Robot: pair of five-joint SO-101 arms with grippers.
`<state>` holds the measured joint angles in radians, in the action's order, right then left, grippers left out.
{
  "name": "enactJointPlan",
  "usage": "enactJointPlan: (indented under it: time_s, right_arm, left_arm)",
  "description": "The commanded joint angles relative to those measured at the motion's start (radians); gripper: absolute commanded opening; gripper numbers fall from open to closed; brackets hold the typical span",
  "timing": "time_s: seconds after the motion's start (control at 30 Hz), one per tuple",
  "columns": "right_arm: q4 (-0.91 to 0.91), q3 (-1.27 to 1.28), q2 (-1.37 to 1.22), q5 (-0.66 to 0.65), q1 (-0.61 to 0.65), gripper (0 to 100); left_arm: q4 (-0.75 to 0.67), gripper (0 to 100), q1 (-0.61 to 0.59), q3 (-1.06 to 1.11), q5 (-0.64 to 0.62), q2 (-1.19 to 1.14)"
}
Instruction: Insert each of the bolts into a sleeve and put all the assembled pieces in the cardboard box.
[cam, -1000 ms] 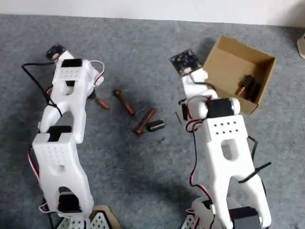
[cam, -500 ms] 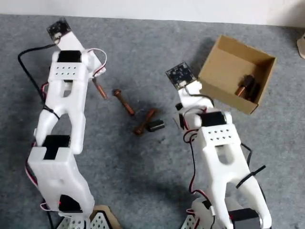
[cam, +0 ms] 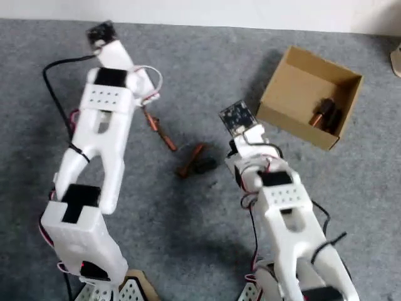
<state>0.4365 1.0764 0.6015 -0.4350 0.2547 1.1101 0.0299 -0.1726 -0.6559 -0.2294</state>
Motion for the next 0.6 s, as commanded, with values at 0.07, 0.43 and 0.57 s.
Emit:
enactJointPlan:
  time_s: [0.07, 0.43, 0.57]
  right_arm:
    - [-0.15, 0.18, 0.257, -0.009, 0.071, 0.5]
    - [-0.309, 0.3, 0.375, -0.009, 0.077, 0.5]
    - [-0.521, 0.406, 0.378, -0.009, 0.076, 0.5]
  left_arm:
    - [-0.167, 0, 0.059, 0.134, 0.008, 0.179]
    - [-0.427, 0, 0.15, 0.487, 0.061, 0.424]
    - [-0.506, 0, 0.186, 0.63, 0.06, 0.547]
